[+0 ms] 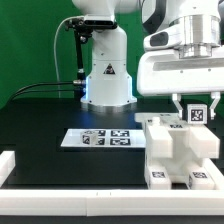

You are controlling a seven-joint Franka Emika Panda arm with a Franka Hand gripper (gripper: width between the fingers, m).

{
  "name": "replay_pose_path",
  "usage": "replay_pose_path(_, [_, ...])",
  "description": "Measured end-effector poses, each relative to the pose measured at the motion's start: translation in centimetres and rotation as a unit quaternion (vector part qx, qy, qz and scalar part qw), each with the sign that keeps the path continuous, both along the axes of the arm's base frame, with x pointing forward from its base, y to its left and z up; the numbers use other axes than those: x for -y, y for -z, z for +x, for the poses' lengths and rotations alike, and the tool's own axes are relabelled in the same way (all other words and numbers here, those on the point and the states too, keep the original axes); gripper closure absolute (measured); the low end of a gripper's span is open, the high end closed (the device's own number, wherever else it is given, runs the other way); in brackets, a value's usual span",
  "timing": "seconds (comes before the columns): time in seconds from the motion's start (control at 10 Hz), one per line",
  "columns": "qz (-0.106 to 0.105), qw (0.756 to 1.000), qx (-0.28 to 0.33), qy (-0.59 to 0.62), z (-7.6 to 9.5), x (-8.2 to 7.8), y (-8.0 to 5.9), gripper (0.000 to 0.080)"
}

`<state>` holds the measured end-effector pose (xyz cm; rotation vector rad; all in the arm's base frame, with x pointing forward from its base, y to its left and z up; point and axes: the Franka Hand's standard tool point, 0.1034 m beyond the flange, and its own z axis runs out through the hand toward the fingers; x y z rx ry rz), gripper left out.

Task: Assemble chair

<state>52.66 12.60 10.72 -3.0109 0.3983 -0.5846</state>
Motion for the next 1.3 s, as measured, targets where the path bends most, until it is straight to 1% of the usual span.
replay_pose_path(0.1, [-0.001, 1.0, 0.0, -0.002, 0.0, 0.0, 0.0, 0.0519])
replay_pose_path(0.2, [0.0, 1.0, 0.0, -0.001, 0.0, 0.1, 0.0, 0.0461])
replay_pose_path(0.3, [-0.001, 1.0, 0.0, -0.003, 0.0, 0.1, 0.0, 0.0292])
replay_pose_path(0.4, [0.0, 1.0, 0.0, -0.001, 0.0, 0.2, 0.0, 0.0292])
replay_pose_path(0.5, [-0.001, 1.0, 0.0, -0.004, 0.0, 0.2, 0.0, 0.0196])
replay_pose_path(0.6, [-0.004, 1.0, -0.006, -0.009, 0.0, 0.3, 0.1, 0.0196])
replay_pose_path(0.7, [-0.006, 0.999, -0.03, -0.006, -0.2, 0.5, -0.1, 0.0157])
replay_pose_path(0.8, [-0.002, 0.999, -0.052, 0.0, 0.2, 0.3, -1.1, 0.0152])
replay_pose_path(0.9, [-0.003, 0.997, -0.082, -0.001, 0.2, 0.5, -1.6, 0.0152])
replay_pose_path(1.0, [0.001, 0.992, -0.128, 0.008, 0.1, 0.9, -1.7, 0.0151])
replay_pose_path(1.1, [0.012, 0.99, -0.138, 0.021, 0.5, 0.6, -1.8, 0.0151])
replay_pose_path(1.2, [0.021, 0.988, -0.148, 0.03, 0.2, 0.1, -1.6, 0.0151])
replay_pose_path(1.3, [0.029, 0.99, -0.135, 0.036, 0.2, -0.8, -1.5, 0.0151])
